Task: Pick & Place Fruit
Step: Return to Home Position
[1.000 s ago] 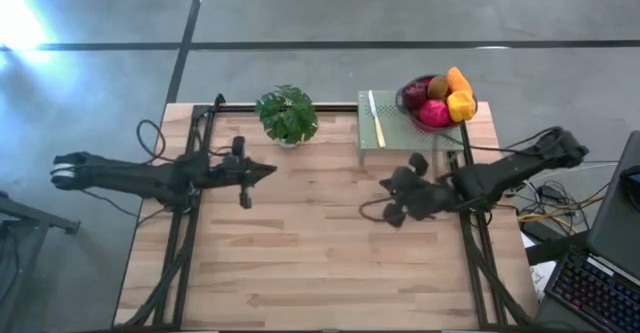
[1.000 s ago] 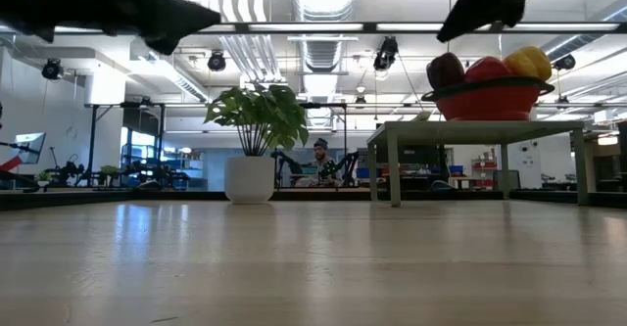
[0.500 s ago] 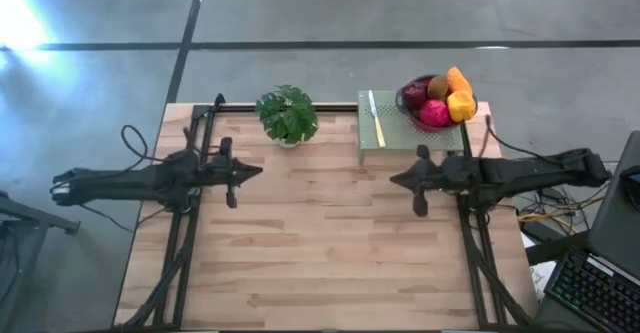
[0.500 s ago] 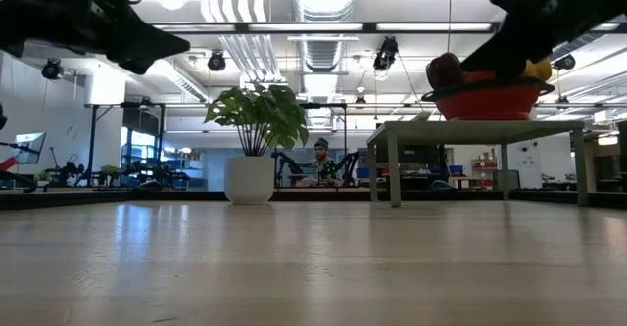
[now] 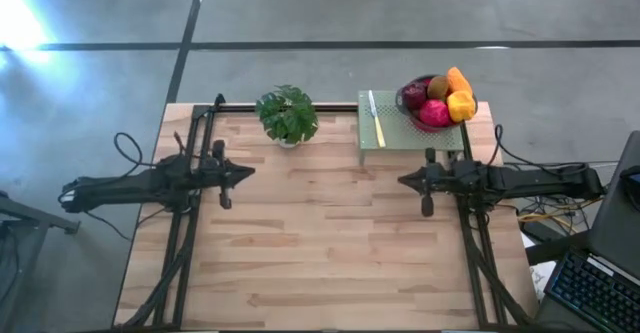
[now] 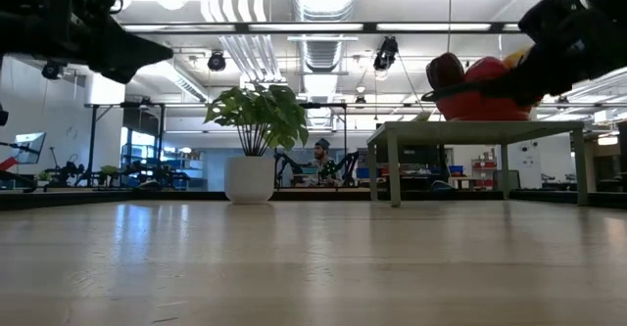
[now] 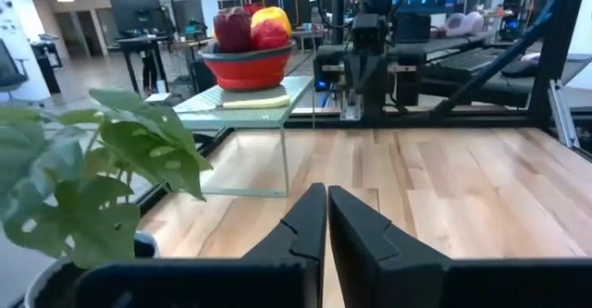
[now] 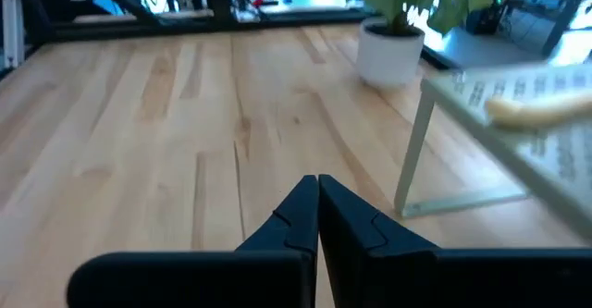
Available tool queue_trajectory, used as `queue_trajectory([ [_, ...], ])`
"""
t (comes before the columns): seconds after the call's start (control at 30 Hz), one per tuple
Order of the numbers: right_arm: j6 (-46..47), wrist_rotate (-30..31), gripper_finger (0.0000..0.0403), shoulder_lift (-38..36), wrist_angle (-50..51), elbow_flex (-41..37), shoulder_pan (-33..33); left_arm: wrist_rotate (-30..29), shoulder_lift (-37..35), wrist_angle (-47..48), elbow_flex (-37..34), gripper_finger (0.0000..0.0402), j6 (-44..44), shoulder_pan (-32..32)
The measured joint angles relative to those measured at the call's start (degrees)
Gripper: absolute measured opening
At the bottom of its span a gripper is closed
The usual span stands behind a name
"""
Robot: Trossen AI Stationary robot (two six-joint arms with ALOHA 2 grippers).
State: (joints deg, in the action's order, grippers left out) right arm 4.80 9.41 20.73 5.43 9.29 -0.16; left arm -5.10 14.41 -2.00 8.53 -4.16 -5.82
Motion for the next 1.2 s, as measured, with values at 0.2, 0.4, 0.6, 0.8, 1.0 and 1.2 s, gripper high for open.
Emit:
queue_trajectory([
  [0.2, 1.5, 0.0, 0.0008, 0.0, 0.1, -3.2, 0.0, 0.0, 0.0, -0.1, -2.9, 0.0022, 0.1, 0.0],
  [0.4, 1.4, 0.0, 0.0008, 0.0, -0.1, -6.3, 0.0, 0.0, 0.0, 0.4, -6.7, 0.0022, 0.1, 0.0],
  [0.6, 1.0, -0.2, 0.0008, 1.3, -1.3, -6.7, 0.0, 0.6, 0.7, 1.0, -7.8, 0.0024, -0.1, 0.0],
  [0.8, 1.0, -0.2, 0.0008, 1.1, -1.3, -6.7, 0.0, 0.7, 0.7, 1.0, -7.8, 0.0021, -0.1, 0.0],
  [1.0, 0.8, -0.3, 0.0008, 1.2, -1.3, -6.7, 0.0, 0.7, 0.7, 1.0, -7.8, 0.0025, -0.1, 0.0],
  [1.2, 0.8, -0.3, 0.0009, 1.2, -1.3, -6.7, 0.0, 0.8, 0.7, 1.0, -7.8, 0.0021, -0.1, 0.0],
])
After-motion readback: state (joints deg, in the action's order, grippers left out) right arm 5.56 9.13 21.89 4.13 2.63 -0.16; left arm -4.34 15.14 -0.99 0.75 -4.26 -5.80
